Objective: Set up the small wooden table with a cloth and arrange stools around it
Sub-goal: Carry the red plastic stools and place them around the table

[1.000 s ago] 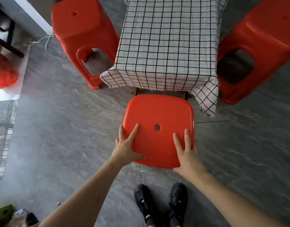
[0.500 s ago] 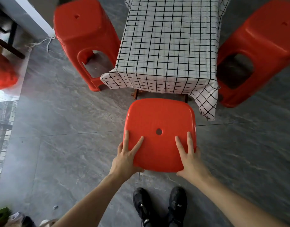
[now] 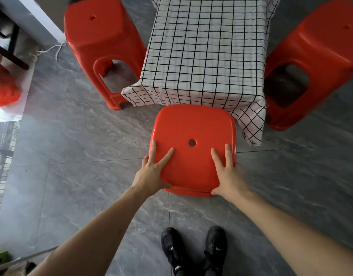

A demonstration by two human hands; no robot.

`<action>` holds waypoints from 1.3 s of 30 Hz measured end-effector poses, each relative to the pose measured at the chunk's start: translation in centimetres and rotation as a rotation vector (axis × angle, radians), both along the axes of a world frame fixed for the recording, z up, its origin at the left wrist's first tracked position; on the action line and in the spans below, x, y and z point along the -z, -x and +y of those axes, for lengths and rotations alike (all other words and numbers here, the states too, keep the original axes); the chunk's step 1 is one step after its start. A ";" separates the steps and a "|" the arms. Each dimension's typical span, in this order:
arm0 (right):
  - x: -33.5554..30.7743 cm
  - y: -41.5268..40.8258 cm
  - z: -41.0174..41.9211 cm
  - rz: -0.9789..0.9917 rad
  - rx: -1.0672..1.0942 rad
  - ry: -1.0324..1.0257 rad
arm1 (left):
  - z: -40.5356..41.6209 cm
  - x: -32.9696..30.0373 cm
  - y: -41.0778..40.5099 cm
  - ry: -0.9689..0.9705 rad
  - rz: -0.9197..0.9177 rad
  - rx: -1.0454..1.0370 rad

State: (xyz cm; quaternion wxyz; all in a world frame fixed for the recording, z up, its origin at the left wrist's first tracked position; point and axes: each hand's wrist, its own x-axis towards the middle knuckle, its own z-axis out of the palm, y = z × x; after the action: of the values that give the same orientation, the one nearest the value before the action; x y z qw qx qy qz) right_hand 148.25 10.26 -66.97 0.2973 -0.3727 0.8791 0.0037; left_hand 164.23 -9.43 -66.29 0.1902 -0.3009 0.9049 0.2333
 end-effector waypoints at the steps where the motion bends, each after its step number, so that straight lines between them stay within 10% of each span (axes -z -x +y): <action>1: 0.1 0.0 -0.1 -0.002 0.002 0.000 | -0.1 0.0 0.1 0.000 -0.005 -0.003; 18: -9.4 4.6 -4.2 -0.137 -0.110 -0.202 | -0.4 -6.3 6.9 -0.012 -0.421 -0.027; 25: -20.9 6.0 -4.0 0.067 -0.180 0.058 | 1.0 -17.4 8.1 0.223 -0.030 0.196; 39: -53.2 6.7 -5.5 0.310 -0.391 0.376 | 0.9 -49.5 4.0 0.510 0.235 -0.115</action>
State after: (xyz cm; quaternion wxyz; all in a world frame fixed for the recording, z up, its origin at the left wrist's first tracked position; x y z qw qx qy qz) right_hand 141.53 4.74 -13.75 0.0794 -0.5782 0.8108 -0.0449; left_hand 160.22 -8.48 -16.80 -0.0114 -0.3606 0.9317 0.0418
